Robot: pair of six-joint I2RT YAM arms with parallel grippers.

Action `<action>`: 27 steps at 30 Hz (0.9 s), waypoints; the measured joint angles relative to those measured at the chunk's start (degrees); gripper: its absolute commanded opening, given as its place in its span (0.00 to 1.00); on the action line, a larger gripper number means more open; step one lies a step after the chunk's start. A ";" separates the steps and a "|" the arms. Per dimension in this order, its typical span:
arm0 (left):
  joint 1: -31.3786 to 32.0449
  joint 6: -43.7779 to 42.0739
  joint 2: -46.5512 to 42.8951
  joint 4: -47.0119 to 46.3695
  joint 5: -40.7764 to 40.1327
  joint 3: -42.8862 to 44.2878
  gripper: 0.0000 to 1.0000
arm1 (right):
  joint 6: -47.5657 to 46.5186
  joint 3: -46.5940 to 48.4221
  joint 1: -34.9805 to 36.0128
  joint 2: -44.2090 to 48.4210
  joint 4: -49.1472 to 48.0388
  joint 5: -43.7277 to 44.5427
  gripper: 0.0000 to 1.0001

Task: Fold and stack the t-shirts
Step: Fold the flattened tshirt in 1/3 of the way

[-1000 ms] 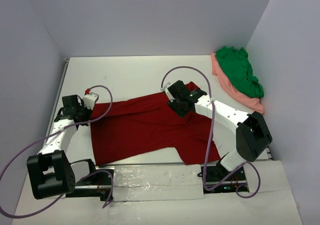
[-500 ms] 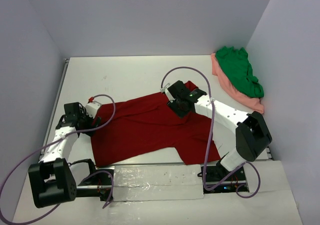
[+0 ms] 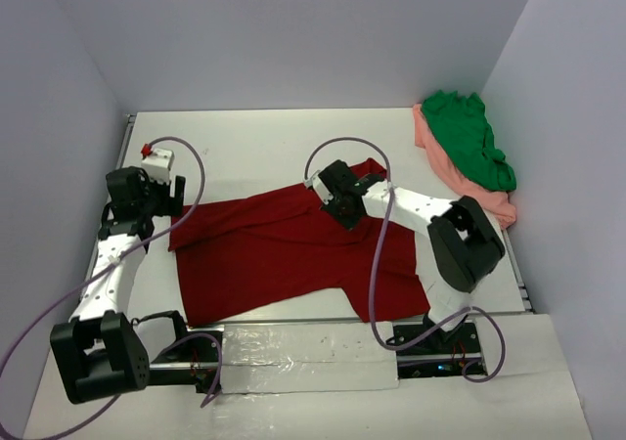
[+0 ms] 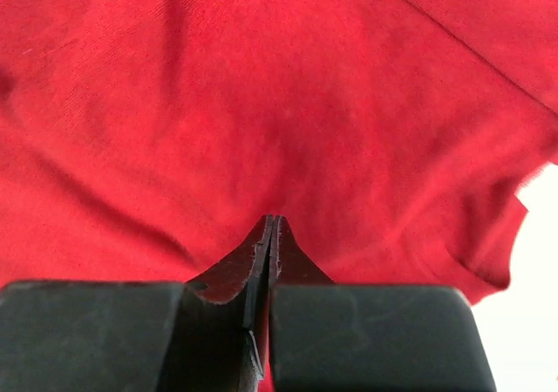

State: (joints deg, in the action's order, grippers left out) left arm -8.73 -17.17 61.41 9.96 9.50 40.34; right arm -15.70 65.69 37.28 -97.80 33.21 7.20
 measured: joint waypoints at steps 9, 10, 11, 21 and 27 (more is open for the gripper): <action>-0.02 5.42 7.98 -3.02 0.11 0.39 0.83 | -0.26 3.78 -4.09 -8.66 -1.84 -5.35 0.00; 0.00 5.51 7.91 -2.99 0.15 0.33 0.83 | -0.22 4.35 -4.55 -9.57 -1.84 -5.53 0.00; 0.00 5.49 7.85 -3.02 0.17 0.26 0.83 | -0.15 5.11 -5.01 -10.34 -1.44 -5.60 0.00; 0.00 3.08 6.75 1.60 2.25 -0.72 0.83 | 1.27 10.91 -14.75 -14.08 4.37 -5.14 0.00; -0.02 2.03 9.40 4.24 4.98 -0.72 0.82 | 0.98 9.79 -18.78 -13.09 6.47 -5.09 0.00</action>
State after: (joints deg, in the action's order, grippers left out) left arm -8.75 -15.14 70.81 14.20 14.48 39.62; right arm -14.72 75.48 18.50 -110.89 39.68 2.11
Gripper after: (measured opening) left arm 0.826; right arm 0.007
